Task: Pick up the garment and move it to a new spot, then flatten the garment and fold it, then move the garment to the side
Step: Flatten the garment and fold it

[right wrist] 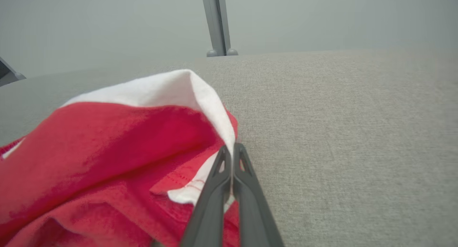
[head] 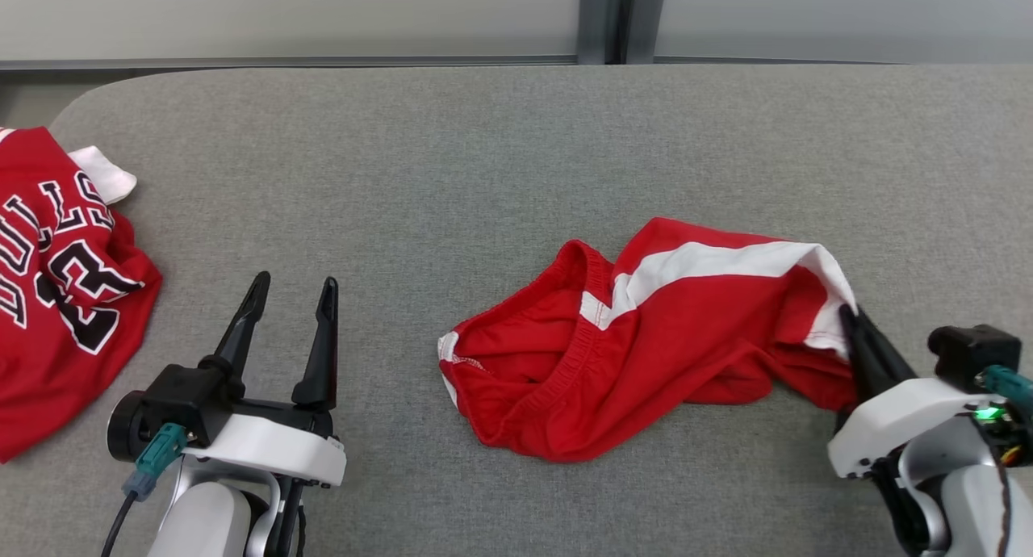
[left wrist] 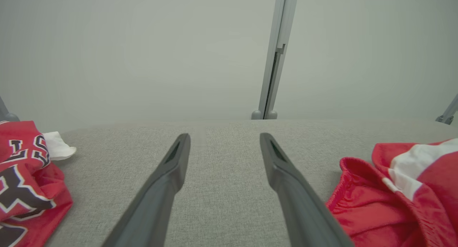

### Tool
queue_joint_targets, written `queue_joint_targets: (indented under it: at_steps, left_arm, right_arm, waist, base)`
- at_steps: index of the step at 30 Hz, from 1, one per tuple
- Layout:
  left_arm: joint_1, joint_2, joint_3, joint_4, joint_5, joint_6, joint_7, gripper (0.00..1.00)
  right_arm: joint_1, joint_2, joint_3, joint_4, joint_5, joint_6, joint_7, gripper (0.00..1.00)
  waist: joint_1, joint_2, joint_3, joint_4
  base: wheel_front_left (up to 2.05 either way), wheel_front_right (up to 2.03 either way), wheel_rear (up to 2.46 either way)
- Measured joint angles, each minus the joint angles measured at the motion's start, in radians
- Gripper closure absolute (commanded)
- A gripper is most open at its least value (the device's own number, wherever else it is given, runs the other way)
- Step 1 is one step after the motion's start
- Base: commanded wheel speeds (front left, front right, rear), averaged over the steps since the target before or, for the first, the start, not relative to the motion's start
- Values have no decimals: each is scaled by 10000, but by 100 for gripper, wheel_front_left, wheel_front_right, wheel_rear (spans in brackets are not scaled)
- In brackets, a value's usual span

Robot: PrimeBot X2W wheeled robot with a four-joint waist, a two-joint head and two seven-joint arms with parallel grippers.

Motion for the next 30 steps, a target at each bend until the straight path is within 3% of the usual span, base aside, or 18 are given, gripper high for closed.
queue_joint_targets:
  at_steps: [9,16,17,18,19,20,30]
  left_arm:
    - [-177,-182,355,104,278,-328,0,0]
    - [-381,-341,543,151,479,-514,0,0]
    - [-429,-362,562,159,516,-525,0,0]
    - [-465,-382,587,163,522,-566,0,0]
    - [-474,-401,623,165,543,-594,0,0]
    - [-474,-412,660,171,581,-604,0,0]
    - [-416,-510,1104,240,842,-681,-2,0]
  right_arm:
    - [135,-579,-677,-746,-17,0,780,100]
    - [-88,-911,-610,-345,88,0,1154,100]
    - [-105,-934,-575,-251,107,0,1089,85]
    - [-138,-945,-568,-150,123,0,1030,51]
    - [-179,-934,-587,-63,188,0,943,5]
    - [-205,-928,-602,-25,192,0,790,0]
    - [-283,-742,-1037,-633,215,0,-1137,0]
  waist:
    - [0,0,193,-243]
    - [0,0,455,-280]
    - [0,0,490,-272]
    - [0,1,519,-266]
    - [0,0,541,-269]
    - [0,1,553,-278]
    - [0,0,195,-534]
  base:
    - [0,0,0]
    - [0,0,0]
    - [0,0,0]
    - [0,0,0]
    - [0,0,0]
    - [0,0,0]
    - [0,0,0]
